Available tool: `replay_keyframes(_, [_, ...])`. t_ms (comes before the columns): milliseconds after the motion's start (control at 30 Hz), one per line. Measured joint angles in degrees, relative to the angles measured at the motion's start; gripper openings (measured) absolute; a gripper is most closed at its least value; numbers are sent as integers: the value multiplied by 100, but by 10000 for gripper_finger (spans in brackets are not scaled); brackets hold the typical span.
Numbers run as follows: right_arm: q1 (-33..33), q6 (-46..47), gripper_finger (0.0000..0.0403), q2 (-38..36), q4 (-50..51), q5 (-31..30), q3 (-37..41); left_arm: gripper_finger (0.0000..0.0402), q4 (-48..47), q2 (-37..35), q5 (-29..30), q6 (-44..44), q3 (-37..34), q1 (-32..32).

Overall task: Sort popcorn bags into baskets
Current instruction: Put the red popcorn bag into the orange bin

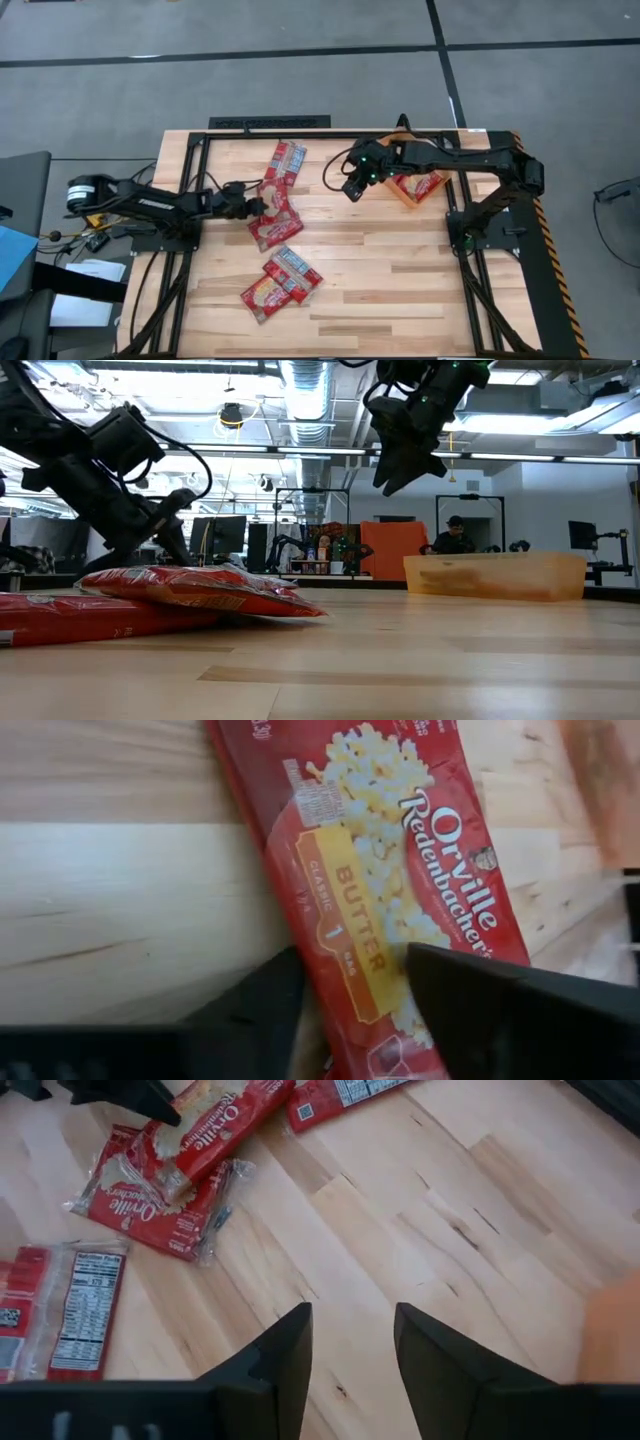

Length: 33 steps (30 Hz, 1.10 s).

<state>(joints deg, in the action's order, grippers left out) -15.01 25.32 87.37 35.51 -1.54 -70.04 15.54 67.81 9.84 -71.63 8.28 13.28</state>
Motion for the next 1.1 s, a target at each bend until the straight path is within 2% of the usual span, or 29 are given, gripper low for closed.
replay_keyframes(167, [89,337,156,0,-14,0,0,30,104,77,-19,238,0,-4])
replay_keyframes(233, [120,511,155,1,-27,7,0,11,254,26,-54,213,-11,-4])
replay_keyframes(433, [115,1235,171,2,-123,124,0,5,706,-264,-384,203,144,-8])
replay_keyframes(800, [112,1749,256,2,-1166,332,0,1,853,-924,-456,555,876,-4])
replay_keyframes(1100, [191,2272,260,207,-2012,334,1,0,866,-937,-302,1053,1428,-4])
